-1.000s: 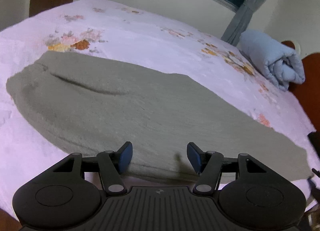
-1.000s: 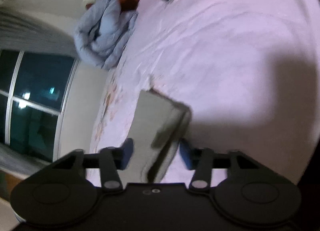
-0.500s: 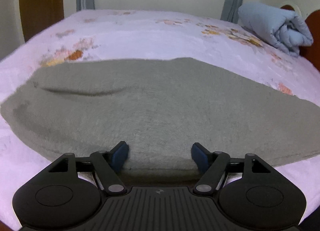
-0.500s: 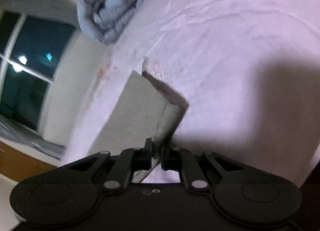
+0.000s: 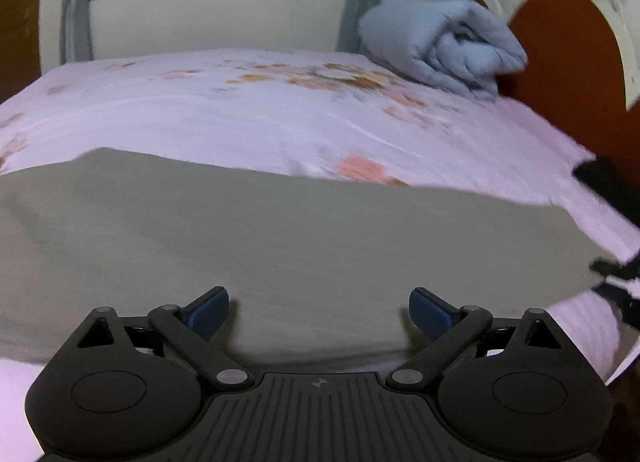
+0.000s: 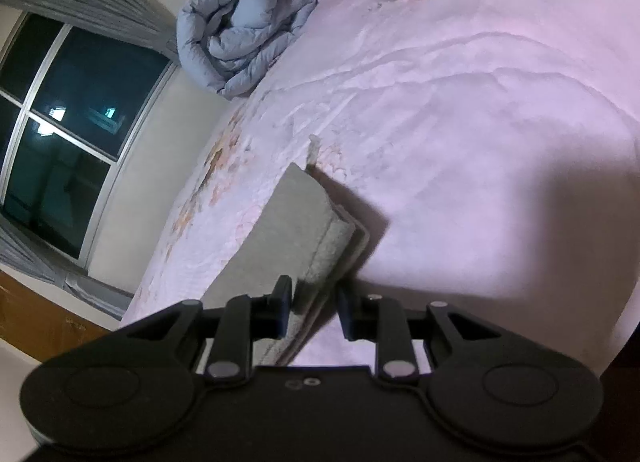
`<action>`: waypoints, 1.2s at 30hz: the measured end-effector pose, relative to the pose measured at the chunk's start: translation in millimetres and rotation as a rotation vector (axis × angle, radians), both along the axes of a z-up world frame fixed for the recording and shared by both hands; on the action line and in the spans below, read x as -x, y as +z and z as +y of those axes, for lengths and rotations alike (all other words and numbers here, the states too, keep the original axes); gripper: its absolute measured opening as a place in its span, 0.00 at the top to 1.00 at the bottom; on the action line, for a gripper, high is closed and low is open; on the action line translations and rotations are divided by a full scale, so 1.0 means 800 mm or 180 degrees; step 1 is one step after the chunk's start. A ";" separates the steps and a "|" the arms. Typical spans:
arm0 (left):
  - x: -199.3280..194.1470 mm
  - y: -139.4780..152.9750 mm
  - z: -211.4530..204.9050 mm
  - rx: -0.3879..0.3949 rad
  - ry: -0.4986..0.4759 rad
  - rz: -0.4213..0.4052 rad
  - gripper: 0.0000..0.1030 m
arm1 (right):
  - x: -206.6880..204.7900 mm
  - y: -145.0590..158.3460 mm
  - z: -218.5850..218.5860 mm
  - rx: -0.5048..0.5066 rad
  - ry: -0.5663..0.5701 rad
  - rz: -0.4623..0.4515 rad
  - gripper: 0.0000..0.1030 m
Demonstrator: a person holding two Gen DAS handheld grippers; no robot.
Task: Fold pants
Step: 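Press the folded pants flat with the right gripper and open the left gripper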
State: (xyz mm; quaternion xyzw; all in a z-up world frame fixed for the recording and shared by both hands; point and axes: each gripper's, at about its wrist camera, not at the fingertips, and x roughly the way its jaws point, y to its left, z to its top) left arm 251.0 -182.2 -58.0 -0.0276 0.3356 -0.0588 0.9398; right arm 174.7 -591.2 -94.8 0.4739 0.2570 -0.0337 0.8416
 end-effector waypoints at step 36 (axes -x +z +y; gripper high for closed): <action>-0.017 -0.038 -0.059 -0.0236 0.0280 0.0204 0.00 | 0.038 -0.045 -0.022 -0.0888 -0.0619 -0.0323 0.81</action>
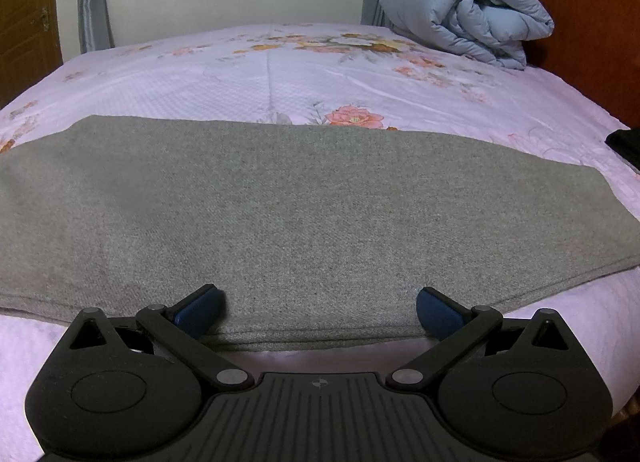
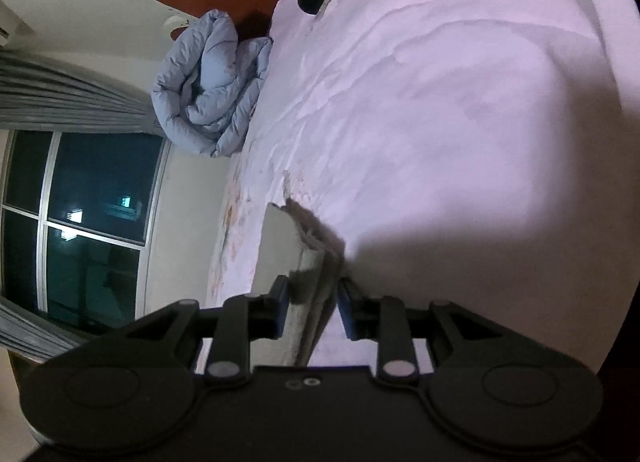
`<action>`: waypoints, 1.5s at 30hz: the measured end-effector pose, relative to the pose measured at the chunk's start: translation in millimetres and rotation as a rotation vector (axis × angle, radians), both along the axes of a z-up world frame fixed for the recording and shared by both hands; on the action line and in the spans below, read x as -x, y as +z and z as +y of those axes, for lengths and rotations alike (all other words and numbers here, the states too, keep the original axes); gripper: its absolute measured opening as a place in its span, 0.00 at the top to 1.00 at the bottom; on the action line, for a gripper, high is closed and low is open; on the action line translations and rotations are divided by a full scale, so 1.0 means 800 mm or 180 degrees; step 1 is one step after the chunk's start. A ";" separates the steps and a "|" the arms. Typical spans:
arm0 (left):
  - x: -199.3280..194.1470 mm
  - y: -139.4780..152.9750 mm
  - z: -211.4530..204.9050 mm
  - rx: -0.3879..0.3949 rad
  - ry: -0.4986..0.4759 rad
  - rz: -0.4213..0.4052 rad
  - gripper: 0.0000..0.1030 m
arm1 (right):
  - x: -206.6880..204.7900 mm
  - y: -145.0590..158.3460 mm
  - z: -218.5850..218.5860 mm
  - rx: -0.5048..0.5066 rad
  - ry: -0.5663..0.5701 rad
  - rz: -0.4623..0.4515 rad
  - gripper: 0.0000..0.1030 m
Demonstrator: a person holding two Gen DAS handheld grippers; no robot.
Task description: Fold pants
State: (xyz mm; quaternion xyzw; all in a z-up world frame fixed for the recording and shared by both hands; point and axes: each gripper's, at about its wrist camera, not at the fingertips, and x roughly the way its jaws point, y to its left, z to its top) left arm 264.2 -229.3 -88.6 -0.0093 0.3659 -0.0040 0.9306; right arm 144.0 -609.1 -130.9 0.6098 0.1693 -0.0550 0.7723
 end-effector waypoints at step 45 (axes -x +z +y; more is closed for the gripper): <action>-0.002 -0.002 0.009 0.0093 -0.0063 -0.0031 0.00 | 0.005 0.004 -0.021 0.0055 -0.0127 -0.0118 0.84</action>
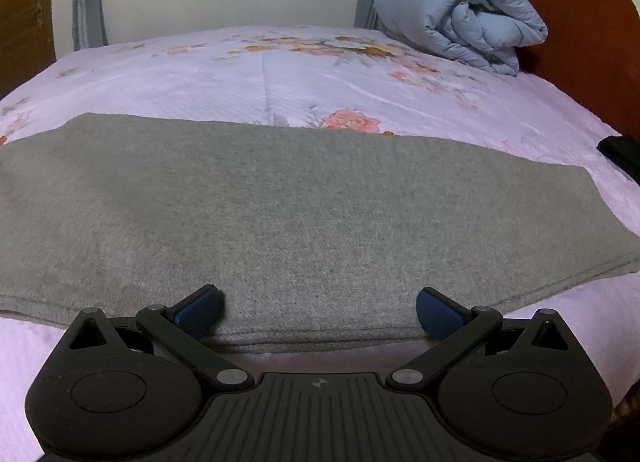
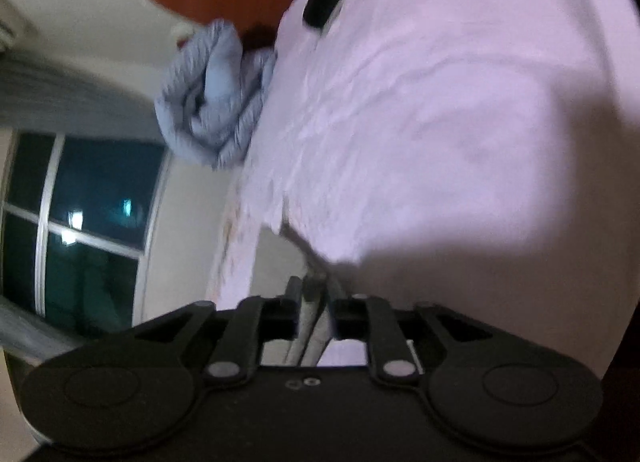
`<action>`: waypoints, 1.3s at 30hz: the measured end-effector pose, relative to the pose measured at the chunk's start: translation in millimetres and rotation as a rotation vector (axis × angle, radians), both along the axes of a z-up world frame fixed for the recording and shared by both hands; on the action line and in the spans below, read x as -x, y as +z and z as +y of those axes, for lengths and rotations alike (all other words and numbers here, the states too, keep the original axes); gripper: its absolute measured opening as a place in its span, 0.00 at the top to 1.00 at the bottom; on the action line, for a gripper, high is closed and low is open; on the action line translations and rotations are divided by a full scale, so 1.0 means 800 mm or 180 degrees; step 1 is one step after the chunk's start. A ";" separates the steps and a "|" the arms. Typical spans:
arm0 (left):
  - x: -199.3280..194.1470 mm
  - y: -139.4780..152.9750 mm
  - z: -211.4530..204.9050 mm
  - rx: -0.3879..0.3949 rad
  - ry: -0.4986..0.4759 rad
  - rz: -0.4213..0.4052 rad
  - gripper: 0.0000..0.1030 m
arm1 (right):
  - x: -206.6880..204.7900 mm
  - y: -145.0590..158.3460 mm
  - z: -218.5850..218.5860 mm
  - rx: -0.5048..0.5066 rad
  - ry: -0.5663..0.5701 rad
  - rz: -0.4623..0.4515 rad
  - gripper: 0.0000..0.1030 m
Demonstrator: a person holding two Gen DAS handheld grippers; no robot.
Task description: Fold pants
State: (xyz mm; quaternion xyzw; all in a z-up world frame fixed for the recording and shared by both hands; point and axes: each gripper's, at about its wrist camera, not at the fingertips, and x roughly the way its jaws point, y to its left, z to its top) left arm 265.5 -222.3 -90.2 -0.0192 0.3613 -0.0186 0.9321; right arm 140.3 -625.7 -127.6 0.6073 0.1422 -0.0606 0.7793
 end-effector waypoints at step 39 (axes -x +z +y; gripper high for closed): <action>-0.002 0.001 0.001 0.0019 -0.0014 0.0009 0.00 | -0.024 0.036 0.029 0.0120 0.0297 0.0149 1.00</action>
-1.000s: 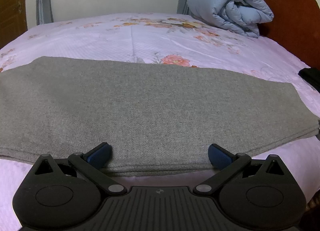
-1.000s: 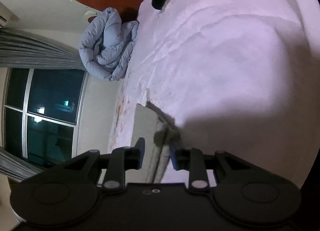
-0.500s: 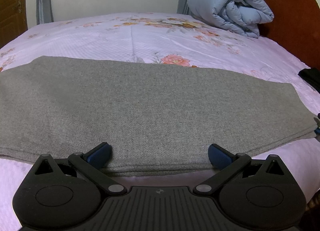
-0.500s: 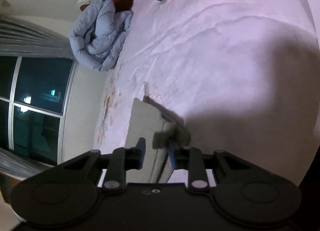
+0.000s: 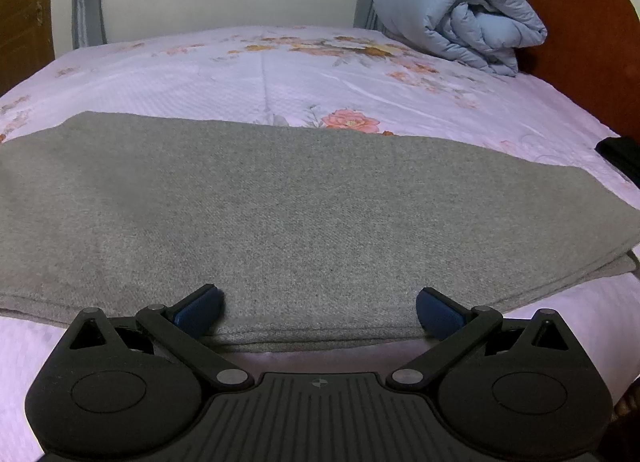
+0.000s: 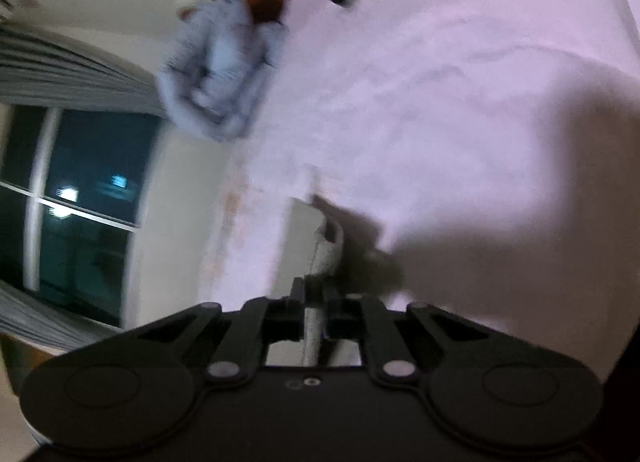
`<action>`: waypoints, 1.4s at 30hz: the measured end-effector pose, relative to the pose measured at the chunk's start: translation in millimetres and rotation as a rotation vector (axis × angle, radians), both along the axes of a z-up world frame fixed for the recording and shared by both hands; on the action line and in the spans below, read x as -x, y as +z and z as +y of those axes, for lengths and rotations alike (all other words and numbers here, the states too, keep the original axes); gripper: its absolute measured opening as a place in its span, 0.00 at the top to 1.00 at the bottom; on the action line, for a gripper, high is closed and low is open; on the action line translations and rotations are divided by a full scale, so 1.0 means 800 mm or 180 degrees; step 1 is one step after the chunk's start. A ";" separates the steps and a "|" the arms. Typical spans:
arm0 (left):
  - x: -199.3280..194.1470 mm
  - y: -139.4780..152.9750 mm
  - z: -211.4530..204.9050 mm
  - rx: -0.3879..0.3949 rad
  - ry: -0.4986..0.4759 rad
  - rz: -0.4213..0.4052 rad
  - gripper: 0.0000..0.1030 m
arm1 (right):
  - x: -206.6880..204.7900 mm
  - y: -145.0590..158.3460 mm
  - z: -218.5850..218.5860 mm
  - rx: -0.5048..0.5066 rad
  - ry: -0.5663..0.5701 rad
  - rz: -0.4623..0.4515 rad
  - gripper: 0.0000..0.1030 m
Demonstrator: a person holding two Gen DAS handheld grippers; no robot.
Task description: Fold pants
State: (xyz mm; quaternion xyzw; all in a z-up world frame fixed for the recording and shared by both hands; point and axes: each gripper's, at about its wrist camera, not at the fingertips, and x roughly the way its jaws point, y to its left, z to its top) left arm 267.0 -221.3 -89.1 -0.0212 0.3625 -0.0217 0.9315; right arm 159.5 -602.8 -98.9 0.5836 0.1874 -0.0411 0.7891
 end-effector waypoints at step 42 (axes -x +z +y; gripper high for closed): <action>0.071 0.057 0.250 0.0238 0.0415 -0.0283 0.00 | -0.081 0.165 0.208 0.1677 0.0940 -0.0494 0.91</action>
